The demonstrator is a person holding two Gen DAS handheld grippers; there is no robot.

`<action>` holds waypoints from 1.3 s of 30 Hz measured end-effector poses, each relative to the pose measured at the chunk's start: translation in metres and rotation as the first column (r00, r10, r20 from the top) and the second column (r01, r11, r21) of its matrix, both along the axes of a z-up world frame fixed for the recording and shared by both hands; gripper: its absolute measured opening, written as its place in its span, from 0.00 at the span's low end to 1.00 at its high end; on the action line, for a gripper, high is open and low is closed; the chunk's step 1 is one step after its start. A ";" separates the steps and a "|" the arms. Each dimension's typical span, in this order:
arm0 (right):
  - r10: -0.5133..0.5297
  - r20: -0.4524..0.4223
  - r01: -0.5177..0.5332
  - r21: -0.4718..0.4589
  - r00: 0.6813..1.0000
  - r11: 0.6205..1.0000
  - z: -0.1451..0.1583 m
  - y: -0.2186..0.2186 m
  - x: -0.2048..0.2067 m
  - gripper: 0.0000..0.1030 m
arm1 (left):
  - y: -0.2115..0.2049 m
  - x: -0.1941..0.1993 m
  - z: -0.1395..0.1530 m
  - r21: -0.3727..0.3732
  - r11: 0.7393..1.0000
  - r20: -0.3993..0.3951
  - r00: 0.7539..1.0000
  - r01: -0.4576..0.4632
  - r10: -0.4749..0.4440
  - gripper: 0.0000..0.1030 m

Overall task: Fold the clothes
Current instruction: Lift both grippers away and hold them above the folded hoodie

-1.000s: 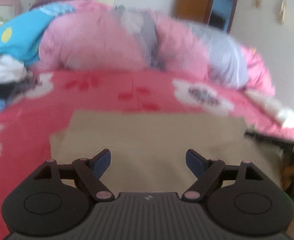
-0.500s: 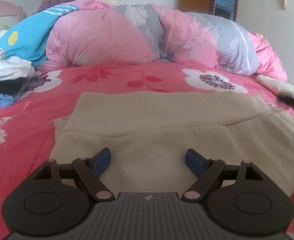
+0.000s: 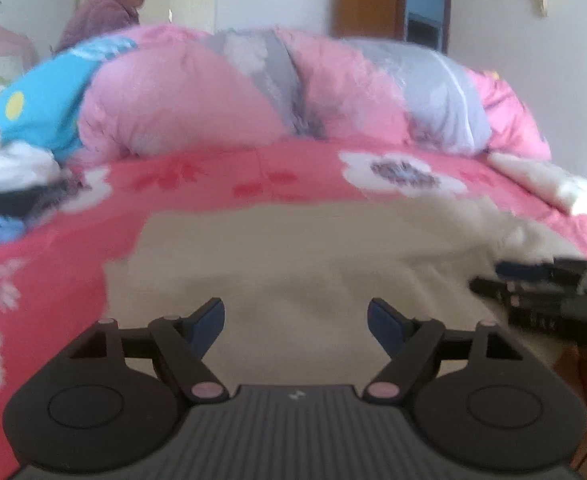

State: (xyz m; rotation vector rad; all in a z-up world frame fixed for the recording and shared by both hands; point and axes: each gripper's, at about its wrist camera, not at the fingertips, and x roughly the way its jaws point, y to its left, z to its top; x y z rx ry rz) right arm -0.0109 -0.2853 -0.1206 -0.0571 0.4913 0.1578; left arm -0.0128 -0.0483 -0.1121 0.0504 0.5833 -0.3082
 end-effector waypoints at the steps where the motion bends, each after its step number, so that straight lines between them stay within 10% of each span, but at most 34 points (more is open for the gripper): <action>1: 0.000 0.001 0.000 0.008 1.000 1.000 -0.001 -0.001 -0.001 0.43 | -0.001 0.000 -0.008 0.002 1.000 -0.006 1.000 0.001 -0.001 0.82; 11: 0.021 0.082 -0.035 0.178 0.996 0.983 0.026 -0.003 -0.043 0.43 | 0.000 -0.008 -0.018 0.006 1.000 0.048 0.999 0.022 -0.022 0.83; 15: 0.076 0.058 -0.078 0.030 0.995 0.996 0.002 0.030 -0.068 0.52 | 0.000 -0.008 -0.019 0.008 1.000 0.051 0.998 0.025 -0.026 0.84; 20: 0.074 0.065 -0.082 0.131 0.995 0.988 -0.005 0.016 -0.065 0.53 | 0.003 -0.017 -0.004 0.021 1.000 0.068 0.998 -0.003 0.001 0.82; 35: -0.028 0.153 0.017 0.078 0.988 0.997 0.023 0.014 -0.086 0.54 | 0.018 -0.039 -0.025 -0.036 0.998 0.112 0.993 0.043 -0.039 0.84; 39: -0.051 0.064 0.050 0.029 0.997 0.998 -0.006 0.004 -0.078 0.54 | 0.018 -0.039 -0.027 -0.041 0.998 0.120 0.992 0.045 -0.040 0.85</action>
